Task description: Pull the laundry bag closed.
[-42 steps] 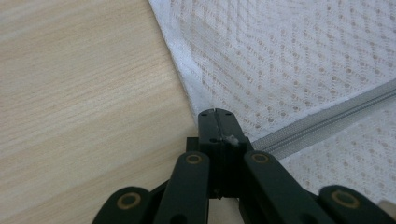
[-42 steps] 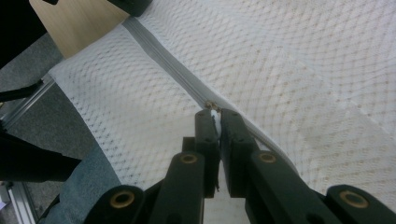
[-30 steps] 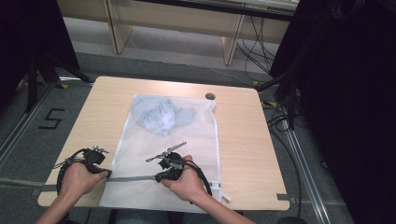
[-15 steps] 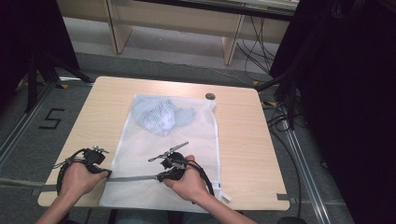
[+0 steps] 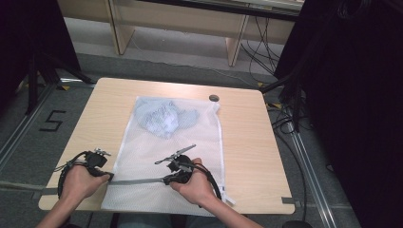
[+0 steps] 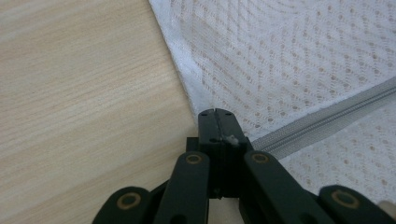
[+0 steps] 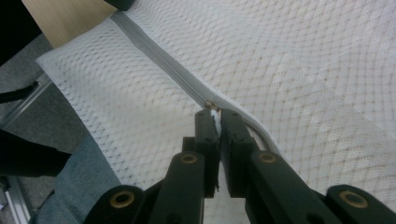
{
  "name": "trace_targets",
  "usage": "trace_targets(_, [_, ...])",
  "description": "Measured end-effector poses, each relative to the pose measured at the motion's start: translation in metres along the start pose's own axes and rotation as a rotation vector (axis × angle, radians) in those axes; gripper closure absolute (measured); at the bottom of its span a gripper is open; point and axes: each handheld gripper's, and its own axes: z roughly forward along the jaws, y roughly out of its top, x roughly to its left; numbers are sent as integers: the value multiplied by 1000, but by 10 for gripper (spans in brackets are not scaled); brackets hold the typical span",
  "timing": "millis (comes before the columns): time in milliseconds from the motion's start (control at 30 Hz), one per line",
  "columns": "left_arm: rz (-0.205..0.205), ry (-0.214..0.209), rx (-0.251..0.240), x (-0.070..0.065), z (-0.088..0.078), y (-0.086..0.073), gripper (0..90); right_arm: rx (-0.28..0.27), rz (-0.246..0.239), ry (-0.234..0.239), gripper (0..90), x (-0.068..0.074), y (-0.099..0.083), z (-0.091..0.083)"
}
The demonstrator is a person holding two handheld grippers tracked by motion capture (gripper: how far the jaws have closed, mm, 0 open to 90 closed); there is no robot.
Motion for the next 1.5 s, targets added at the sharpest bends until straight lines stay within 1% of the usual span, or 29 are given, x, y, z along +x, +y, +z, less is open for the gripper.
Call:
trace_targets(67, [5, 4, 4, 0, 0, 0, 899, -5, -3, 9, 871, -1, -1, 0])
trace_targets(100, [14, 4, 13, 0, -1, 0, 899, -8, -15, -10, 870, -2, -1, -1])
trace_targets(133, [12, 4, 12, 0, -1, 0, 899, 4, 14, -10, 871, 0, -2, -2])
trace_targets(167, [7, 3, 7, 0, 0, 0, 899, -6, -3, -1, 871, -2, -2, -2])
trace_targets(233, [3, 2, -2, 0, 0, 0, 899, -9, -15, -8, 870, -3, -3, -2])
trace_targets(267, [1, 2, -2, 0, 0, 0, 899, -3, 7, -6, 870, -2, -3, -3])
trace_targets(300, [1, 2, -2, 0, 0, 0, 899, -9, -12, -7, 870, -4, -3, -3])
trace_targets(367, [1, 2, -1, 0, 0, 0, 899, -13, 0, 0, 870, -3, -4, -4])
trace_targets(433, [2, 0, -1, 0, 0, 0, 899, -13, -7, -4, 870, -4, -4, -4])
trace_targets(467, [-2, 0, -2, 0, 0, 0, 899, -4, 11, -5, 871, -4, -5, -5])
trace_targets(500, [1, 1, -1, 0, 0, 0, 899, -4, 11, -5, 871, -4, -5, -5])
trace_targets(533, [1, 1, -3, 0, 0, 0, 899, -9, -3, -10, 870, -5, -5, -6])
trace_targets(600, [2, -2, -2, 0, 0, 0, 899, -9, 5, 1, 870, -6, -6, -6])
trace_targets(667, [1, -2, -7, 0, 0, 0, 899, -9, 1, -7, 870, -7, -7, -6])
trace_targets(767, [-1, -3, -6, 0, 0, 0, 899, -14, 3, -1, 870, -9, -8, -7])
trace_targets(833, [1, -3, -5, 0, 0, 0, 899, -12, 8, 0, 870, -9, -8, -7])
trace_targets(867, [2, -2, -5, 0, 0, 0, 899, -9, 19, -3, 870, -9, -9, -8])
trace_targets(933, [0, -1, -8, 0, 0, 0, 899, -9, 21, -5, 870, -9, -9, -9])
trace_targets(967, [1, -2, -8, 0, 0, 0, 899, -13, 14, 1, 870, -10, -9, -9])
trace_targets(1000, [1, -1, -7, 0, 0, 0, 899, -7, 32, -8, 870, -10, -10, -9])
trace_targets(1033, [1, -2, -7, 0, 0, 0, 899, -14, 27, -1, 870, -13, -10, -10])
trace_targets(1133, [4, 0, -3, 0, 0, 0, 899, -17, 28, -6, 870, -15, -11, -10])
trace_targets(1167, [0, 3, -2, 0, 0, 0, 899, -17, 30, 0, 870, -16, -12, -11])
trace_targets(1233, [3, 0, 6, 0, 0, 0, 899, -11, 45, -4, 870, -16, -13, -12])
trace_targets(1267, [0, 1, -9, 0, 1, 0, 899, -11, 42, -14, 870, -16, -13, -13])
trace_targets(1300, [5, 1, -6, 0, 0, 0, 899, -20, 33, -3, 870, -17, -13, -12])
trace_targets(1433, [-1, -1, -7, 0, 0, 0, 899, -22, 33, -3, 870, -18, -14, -13])
trace_targets(1467, [-1, -1, -9, 0, 0, 0, 899, -13, 48, -5, 870, -18, -15, -13])
trace_targets(1500, [2, -1, -7, 0, 0, 0, 899, -13, 48, -5, 870, -18, -15, -13])
